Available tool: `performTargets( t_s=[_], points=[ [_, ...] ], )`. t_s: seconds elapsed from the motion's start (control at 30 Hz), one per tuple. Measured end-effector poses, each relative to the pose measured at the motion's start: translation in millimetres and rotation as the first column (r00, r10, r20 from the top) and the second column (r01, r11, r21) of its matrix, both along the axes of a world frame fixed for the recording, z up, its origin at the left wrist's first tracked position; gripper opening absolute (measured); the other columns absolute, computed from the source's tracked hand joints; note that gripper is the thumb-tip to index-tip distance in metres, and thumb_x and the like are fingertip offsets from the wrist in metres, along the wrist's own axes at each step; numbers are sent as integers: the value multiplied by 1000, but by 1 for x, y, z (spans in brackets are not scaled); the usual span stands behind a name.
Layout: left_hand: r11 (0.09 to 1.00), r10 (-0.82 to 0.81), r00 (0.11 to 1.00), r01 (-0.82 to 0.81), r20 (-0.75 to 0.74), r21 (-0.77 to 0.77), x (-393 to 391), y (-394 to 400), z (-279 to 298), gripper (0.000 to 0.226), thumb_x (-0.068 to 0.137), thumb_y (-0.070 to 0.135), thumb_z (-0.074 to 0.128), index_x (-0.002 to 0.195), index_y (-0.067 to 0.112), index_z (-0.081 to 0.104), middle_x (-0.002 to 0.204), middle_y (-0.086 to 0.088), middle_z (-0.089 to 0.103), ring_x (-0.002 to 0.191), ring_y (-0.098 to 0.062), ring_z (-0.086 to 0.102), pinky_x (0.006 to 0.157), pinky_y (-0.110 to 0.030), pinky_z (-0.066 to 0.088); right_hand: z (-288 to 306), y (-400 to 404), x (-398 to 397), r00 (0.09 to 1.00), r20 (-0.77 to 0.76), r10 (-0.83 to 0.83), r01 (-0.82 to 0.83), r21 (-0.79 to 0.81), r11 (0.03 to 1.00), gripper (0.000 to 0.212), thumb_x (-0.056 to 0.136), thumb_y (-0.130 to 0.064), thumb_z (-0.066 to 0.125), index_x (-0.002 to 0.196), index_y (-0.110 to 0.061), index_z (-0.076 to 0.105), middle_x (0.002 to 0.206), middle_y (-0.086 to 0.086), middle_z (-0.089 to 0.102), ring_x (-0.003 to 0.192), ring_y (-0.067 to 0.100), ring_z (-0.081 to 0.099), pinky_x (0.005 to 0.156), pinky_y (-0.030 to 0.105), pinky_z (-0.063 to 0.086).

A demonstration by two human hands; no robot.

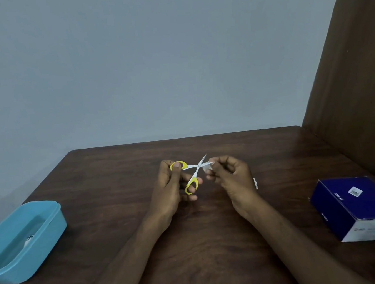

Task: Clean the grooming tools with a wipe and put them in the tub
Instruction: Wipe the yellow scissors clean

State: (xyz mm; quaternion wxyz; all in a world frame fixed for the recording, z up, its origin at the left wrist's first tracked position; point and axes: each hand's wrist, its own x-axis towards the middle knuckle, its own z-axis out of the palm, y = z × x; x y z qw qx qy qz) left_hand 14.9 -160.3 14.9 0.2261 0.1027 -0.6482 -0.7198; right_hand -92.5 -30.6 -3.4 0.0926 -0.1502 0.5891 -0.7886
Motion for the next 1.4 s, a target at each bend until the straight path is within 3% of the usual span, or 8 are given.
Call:
performTargets(
  t_s=[0.27,0.57,0.8,0.93,1.07,1.17,1.27,1.4],
  points=[
    [998,56,998,-56,-4,-21,-5,-2,-6,19,117,32,42,111,14,46,76,-14,75,62,-17,66,61,-39,66,8,1,10,987,6,163,-162,-90,983,14,102,4,64,112,-3,70,90,16,80,82,20,77,78,29,64],
    [999,54,999,-54,-7,7,-3,-2,-4,24,116,33,43,117,9,45,77,-17,76,66,-20,69,64,-40,66,18,10,4,994,109,17,15,-288,957,19,97,6,69,108,-11,66,94,15,81,69,13,69,68,25,62],
    [1000,-3,1000,3,29,10,-2,-3,-3,28,116,34,45,121,7,47,71,-13,73,77,-28,71,61,-39,66,11,6,4,986,127,105,-99,-50,994,28,94,-3,76,119,-12,67,91,5,82,79,15,73,73,30,58],
    [1000,-17,998,17,59,12,-3,-3,-4,24,116,33,45,117,9,48,69,-12,73,78,-32,68,60,-38,66,17,13,-2,958,194,209,-188,-121,975,27,95,-5,74,117,-19,68,100,5,80,80,15,75,65,28,56],
    [1000,2,998,-3,58,13,-5,-4,-6,20,115,33,48,112,13,49,70,-15,69,76,-27,76,59,-38,65,20,16,-7,969,211,128,-83,-211,974,25,93,-8,76,111,-23,69,94,2,79,76,12,73,67,29,54],
    [999,25,998,-27,57,31,-7,-5,-8,19,116,31,46,112,13,49,68,-14,69,81,-29,77,60,-39,65,22,16,-7,991,102,-89,117,-316,942,23,95,-3,75,109,-20,68,94,5,81,71,13,71,66,29,58],
    [997,47,997,-51,68,63,-9,-6,-9,18,117,29,44,113,12,50,69,-13,72,86,-34,75,63,-40,66,16,16,-2,928,-225,-299,265,-167,950,24,99,-3,73,98,-26,72,103,14,81,75,21,77,74,35,65],
    [996,36,996,-42,78,73,-10,-4,-8,18,117,27,43,113,10,49,68,-13,73,80,-30,74,63,-38,66,5,12,10,756,-624,-200,299,56,953,22,92,-5,81,105,-21,72,94,-6,81,85,8,79,77,27,64]
  ],
)
